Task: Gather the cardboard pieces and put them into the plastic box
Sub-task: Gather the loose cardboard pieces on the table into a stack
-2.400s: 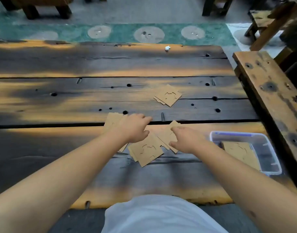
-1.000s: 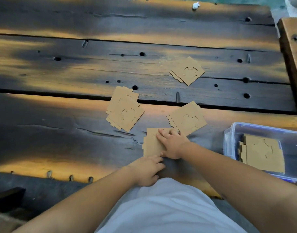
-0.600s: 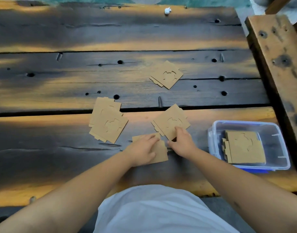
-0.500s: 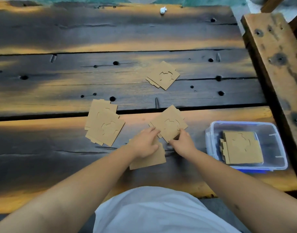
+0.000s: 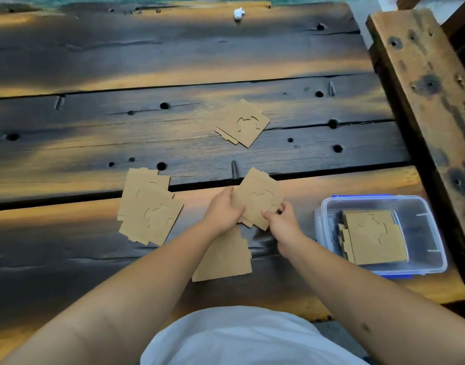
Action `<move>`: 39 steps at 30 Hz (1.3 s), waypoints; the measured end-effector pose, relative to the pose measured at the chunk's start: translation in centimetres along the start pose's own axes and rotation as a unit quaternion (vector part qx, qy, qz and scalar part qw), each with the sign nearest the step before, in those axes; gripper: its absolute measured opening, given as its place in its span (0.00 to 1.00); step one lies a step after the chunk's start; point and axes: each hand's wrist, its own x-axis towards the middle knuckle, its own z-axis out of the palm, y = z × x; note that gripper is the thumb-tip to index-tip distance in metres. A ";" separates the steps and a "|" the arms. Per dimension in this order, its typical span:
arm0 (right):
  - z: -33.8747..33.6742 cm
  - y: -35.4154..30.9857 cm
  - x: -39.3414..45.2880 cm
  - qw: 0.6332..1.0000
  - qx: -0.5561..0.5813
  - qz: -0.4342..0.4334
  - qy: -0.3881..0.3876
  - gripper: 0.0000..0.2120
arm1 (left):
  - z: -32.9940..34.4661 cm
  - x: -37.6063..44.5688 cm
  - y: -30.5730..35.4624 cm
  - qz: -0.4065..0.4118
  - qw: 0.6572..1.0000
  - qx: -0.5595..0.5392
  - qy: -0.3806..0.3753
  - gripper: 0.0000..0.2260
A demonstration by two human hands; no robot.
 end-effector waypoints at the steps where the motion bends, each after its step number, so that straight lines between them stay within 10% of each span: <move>1: -0.1 -0.4 0.1 1.000 -0.007 -0.018 -0.002 0.23 | -0.3 0.0 0.2 -0.020 0.999 -0.041 0.027 0.23; 7: 0.4 -2.6 -0.5 0.973 -0.160 -0.168 -0.012 0.26 | -1.1 -1.8 -0.4 -0.123 0.955 -0.258 0.081 0.08; 14: 2.2 -0.5 -4.2 0.997 0.006 -0.013 -0.071 0.26 | -0.8 -7.0 -0.7 -0.184 0.750 -0.633 0.057 0.10; 20: 2.9 1.7 -6.9 0.991 0.035 -0.017 -0.127 0.14 | -0.3 -10.4 -2.2 -0.220 0.726 -0.647 0.073 0.08; 23: 1.6 2.1 -6.6 0.986 -0.059 -0.045 -0.148 0.16 | -2.0 -11.1 -4.5 -0.225 0.765 -0.590 0.126 0.10; 28: 0.8 3.1 -6.4 0.955 -0.266 -0.057 -0.116 0.17 | -2.4 -12.4 -7.3 -0.182 0.966 -0.165 0.076 0.11; 39: 3.0 5.3 -7.7 0.910 -0.404 -0.078 -0.057 0.16 | -0.8 -13.6 -8.4 -0.200 0.978 0.028 0.052 0.10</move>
